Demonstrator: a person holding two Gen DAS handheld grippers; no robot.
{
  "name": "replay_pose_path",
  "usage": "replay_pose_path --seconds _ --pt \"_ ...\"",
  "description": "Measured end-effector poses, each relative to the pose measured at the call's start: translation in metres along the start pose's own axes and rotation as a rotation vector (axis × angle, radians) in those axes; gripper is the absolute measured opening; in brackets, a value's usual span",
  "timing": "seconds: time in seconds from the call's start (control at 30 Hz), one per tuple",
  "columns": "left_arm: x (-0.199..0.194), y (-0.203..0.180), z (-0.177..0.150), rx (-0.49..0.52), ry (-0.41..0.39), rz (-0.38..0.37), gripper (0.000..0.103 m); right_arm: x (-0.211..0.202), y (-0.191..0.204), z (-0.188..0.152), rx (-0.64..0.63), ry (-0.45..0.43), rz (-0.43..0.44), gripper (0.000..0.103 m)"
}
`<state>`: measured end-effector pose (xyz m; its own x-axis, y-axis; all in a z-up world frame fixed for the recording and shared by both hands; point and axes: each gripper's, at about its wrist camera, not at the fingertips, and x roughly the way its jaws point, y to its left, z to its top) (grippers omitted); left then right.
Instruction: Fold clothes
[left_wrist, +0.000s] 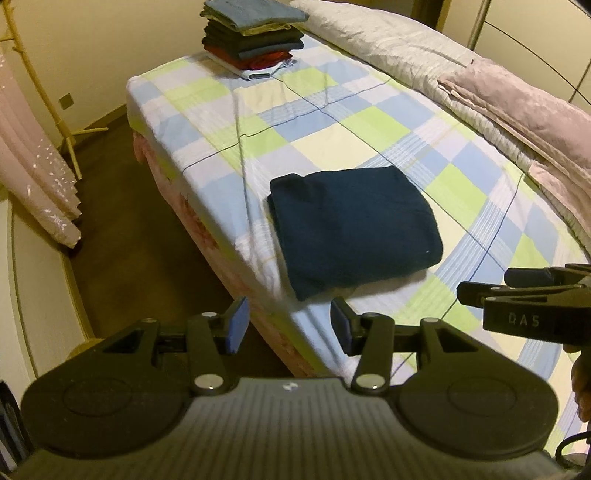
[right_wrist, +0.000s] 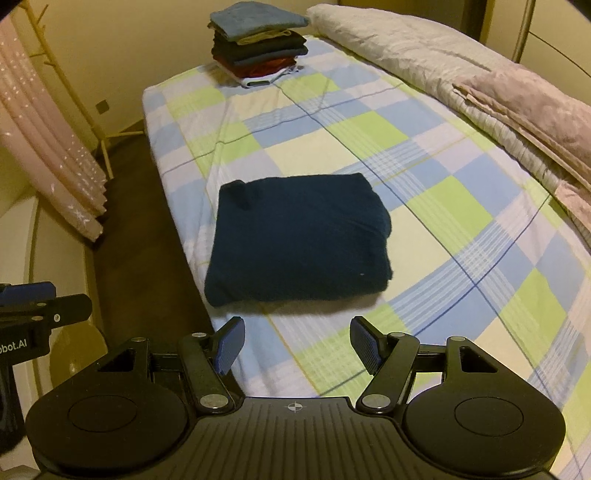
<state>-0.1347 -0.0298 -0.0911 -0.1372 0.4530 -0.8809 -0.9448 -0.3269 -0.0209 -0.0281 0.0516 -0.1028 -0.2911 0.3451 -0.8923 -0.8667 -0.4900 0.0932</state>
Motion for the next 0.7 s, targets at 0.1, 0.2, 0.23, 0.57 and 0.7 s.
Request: replay_pose_path --seconds 0.1,0.2,0.23,0.57,0.7 --pt "0.006 0.019 0.012 0.032 0.002 -0.018 0.044 0.007 0.015 0.008 0.033 -0.001 -0.015 0.067" --pt "0.013 0.037 0.024 0.062 0.008 -0.046 0.045 0.014 0.029 0.015 0.066 -0.006 -0.028 0.067" --pt "0.016 0.043 0.027 0.073 0.013 -0.054 0.045 0.017 0.033 0.017 0.081 -0.006 -0.032 0.067" --pt "0.067 0.078 0.029 0.092 0.147 -0.125 0.045 0.057 0.044 0.026 0.19 0.063 -0.111 0.067" --pt "0.091 0.083 0.025 0.04 0.183 -0.189 0.045 0.076 0.034 0.025 0.207 0.095 -0.124 0.067"
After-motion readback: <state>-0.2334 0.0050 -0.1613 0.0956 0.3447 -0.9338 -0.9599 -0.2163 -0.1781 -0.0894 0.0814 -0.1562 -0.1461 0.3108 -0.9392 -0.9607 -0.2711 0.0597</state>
